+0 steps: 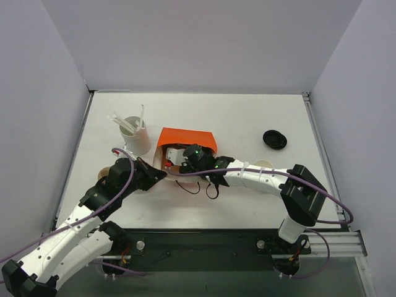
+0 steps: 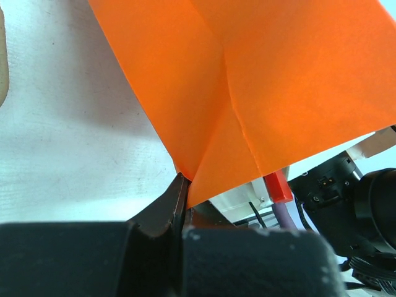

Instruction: Pack the takeout coffee

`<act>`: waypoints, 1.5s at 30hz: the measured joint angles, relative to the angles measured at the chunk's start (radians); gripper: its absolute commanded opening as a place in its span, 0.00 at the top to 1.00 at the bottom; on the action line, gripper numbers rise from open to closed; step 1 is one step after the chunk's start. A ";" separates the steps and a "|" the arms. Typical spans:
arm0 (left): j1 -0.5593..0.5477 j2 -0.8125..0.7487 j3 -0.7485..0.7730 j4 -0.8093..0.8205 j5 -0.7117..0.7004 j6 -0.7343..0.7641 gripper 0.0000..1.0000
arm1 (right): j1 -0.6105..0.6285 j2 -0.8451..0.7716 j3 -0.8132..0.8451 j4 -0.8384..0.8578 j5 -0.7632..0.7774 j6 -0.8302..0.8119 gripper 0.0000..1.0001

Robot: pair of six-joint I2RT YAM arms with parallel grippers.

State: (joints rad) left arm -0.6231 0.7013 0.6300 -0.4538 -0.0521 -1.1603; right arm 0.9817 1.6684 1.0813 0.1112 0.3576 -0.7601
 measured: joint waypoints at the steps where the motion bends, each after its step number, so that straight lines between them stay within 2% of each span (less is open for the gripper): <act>1: 0.000 0.000 0.000 0.002 0.000 0.000 1.00 | -0.001 0.000 0.000 0.001 -0.001 0.000 0.60; 8: 0.000 0.003 0.000 0.003 0.000 0.000 1.00 | -0.007 0.000 0.000 0.005 -0.010 0.001 0.55; 10: 0.000 0.003 0.000 0.003 0.000 0.000 1.00 | -0.007 0.000 0.000 0.005 -0.011 0.001 0.48; 11: 0.000 0.003 0.000 0.003 0.000 0.001 1.00 | -0.007 0.000 0.000 0.005 -0.011 0.001 0.40; 14: 0.000 0.003 0.000 0.003 0.000 0.002 1.00 | -0.007 0.000 0.000 0.003 -0.011 0.003 0.31; 20: 0.000 0.007 0.005 0.002 0.001 0.008 1.00 | -0.007 -0.004 0.022 -0.042 -0.032 0.016 0.22; 28: -0.006 0.008 0.027 -0.014 0.012 0.013 1.00 | -0.007 -0.037 0.056 -0.166 -0.079 0.055 0.20; 33: -0.009 0.006 0.047 -0.028 0.022 0.014 1.00 | -0.006 -0.062 0.090 -0.252 -0.109 0.079 0.12; 45: -0.010 0.006 0.097 -0.061 0.036 0.020 1.00 | -0.005 -0.077 0.179 -0.415 -0.171 0.130 0.11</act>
State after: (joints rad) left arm -0.6334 0.7074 0.7273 -0.5152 -0.0158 -1.1404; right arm 0.9768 1.5913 1.2598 -0.3038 0.1871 -0.6296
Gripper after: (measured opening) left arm 0.025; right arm 0.890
